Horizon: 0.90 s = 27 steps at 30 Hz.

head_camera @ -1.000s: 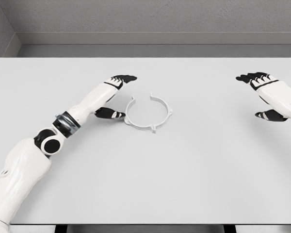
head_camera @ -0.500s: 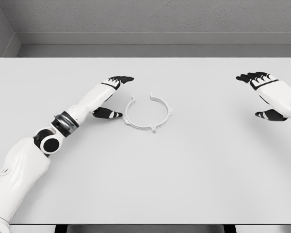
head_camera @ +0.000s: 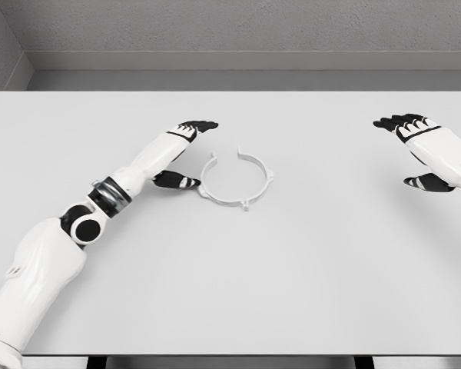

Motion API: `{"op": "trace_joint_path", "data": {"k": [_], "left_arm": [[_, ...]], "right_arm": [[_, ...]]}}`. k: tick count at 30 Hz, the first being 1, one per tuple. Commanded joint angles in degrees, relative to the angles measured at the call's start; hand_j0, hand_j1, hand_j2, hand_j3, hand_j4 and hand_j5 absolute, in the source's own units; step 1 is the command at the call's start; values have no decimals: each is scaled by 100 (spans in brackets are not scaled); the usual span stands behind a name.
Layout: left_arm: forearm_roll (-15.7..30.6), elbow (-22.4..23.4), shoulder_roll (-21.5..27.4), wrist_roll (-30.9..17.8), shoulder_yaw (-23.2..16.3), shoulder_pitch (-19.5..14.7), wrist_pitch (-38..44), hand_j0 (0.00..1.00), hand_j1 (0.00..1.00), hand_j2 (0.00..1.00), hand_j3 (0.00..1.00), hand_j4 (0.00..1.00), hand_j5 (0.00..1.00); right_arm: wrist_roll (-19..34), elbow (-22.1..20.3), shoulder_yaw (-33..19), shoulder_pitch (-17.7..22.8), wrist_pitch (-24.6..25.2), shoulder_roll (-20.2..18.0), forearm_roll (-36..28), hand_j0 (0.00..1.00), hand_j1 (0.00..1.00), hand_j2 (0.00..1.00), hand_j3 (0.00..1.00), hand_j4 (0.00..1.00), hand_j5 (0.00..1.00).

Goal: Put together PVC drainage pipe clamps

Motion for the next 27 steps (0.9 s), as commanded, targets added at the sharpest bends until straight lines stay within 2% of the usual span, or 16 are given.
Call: {"op": "trace_joint_path", "data": {"k": [1,16,19,21,22,23,27], "left_arm": [[39,-6,-54,2,10,0,-1,100,100,100,100,100,100],[74,-23,-282,2,62,35,-1,100,100,100,100,100,100],[109,3,-212,2,414,0,-1,100,100,100,100,100,100],[135,-6,-177,2,423,-26,-1,100,100,100,100,100,100],[135,-14,33,2,423,-70,-1,100,100,100,100,100,100],[144,-67,245,2,396,-26,-1,100,100,100,100,100,100],[109,-594,403,2,238,228,-1,100,100,100,100,100,100]], "right_arm": [[-2,-3,-6,0,16,-5,-38,100,100,100,100,100,100],[-2,-3,3,0,16,-5,-38,100,100,100,100,100,100],[-2,-3,3,0,16,-5,-38,100,100,100,100,100,100],[-2,-3,3,0,16,-5,-38,100,100,100,100,100,100],[-2,-3,3,0,16,-5,-38,100,100,100,100,100,100],[-2,-3,3,0,16,-5,-38,100,100,100,100,100,100],[-2,-3,3,0,16,-5,-38,100,100,100,100,100,100]]}}
